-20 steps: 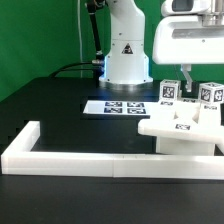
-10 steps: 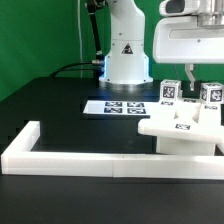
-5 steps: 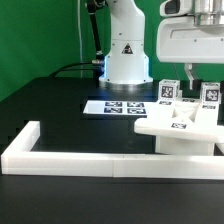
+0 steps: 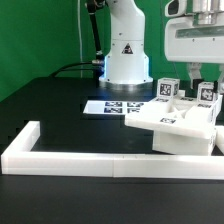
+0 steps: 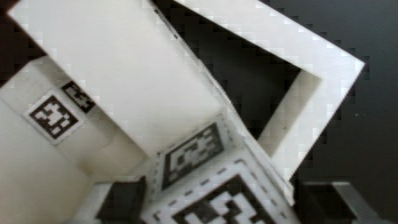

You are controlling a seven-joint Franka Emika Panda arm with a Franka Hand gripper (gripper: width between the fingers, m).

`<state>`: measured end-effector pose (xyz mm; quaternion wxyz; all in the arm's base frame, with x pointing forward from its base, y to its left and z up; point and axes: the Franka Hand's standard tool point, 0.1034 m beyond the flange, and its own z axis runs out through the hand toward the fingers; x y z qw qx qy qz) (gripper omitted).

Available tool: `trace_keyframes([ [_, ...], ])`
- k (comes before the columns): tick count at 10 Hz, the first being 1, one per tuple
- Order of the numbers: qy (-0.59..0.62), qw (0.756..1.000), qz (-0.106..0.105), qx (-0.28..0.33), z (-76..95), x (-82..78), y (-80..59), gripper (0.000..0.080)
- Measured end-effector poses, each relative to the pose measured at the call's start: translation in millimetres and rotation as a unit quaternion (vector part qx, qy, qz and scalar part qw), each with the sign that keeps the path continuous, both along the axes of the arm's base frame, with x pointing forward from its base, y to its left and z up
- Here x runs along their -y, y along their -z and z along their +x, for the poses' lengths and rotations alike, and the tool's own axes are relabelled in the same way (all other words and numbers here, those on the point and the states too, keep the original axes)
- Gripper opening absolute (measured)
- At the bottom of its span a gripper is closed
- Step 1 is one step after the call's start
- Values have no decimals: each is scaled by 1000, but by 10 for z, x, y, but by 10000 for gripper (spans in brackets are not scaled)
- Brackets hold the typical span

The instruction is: Assemble chair

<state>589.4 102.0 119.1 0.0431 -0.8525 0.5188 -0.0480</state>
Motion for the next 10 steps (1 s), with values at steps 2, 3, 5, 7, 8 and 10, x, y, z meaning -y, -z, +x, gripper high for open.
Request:
trace_keyframes([
  [2,71,997,8,-2,4,27,-3,393],
  [3,104,995,11,-2,9,49,-7,393],
  [5,176,984,19,-2,19,102,-15,393],
  [7,210,978,23,-2,25,135,-20,393],
  [8,204,979,24,-2,27,128,-27,393],
  [10,198,980,28,2,52,104,-114,622],
])
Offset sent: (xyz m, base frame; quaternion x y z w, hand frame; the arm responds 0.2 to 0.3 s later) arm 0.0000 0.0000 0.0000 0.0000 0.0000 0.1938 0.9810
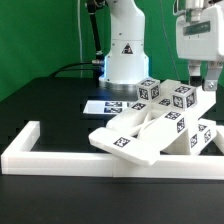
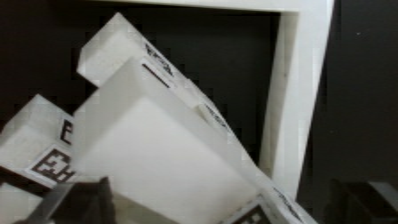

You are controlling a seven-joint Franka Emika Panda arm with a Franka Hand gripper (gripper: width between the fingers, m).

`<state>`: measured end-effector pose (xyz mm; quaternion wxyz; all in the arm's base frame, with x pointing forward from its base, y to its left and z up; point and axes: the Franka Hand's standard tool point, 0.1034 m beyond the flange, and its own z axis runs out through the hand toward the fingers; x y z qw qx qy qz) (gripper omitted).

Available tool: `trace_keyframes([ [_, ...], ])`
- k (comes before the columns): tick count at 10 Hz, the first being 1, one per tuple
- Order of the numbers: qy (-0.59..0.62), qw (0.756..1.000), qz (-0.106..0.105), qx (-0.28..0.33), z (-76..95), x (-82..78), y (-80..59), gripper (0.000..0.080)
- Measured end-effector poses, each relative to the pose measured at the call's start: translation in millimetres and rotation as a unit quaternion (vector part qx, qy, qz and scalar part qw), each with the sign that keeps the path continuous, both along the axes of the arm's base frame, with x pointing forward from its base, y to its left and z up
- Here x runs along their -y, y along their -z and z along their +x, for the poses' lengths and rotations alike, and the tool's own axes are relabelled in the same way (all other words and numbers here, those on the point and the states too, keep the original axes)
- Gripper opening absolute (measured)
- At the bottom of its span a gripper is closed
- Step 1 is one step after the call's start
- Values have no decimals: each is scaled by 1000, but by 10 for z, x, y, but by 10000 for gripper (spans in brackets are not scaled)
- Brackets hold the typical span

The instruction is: Assemble chair

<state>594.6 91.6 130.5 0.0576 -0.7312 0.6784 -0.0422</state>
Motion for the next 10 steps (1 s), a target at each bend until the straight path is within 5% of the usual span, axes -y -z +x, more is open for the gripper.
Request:
trace_keyframes([
  [3,-3,1000,5,6,21,-60,-91,648],
  [10,-10,1000,4,-4,28,-98,-60,649],
])
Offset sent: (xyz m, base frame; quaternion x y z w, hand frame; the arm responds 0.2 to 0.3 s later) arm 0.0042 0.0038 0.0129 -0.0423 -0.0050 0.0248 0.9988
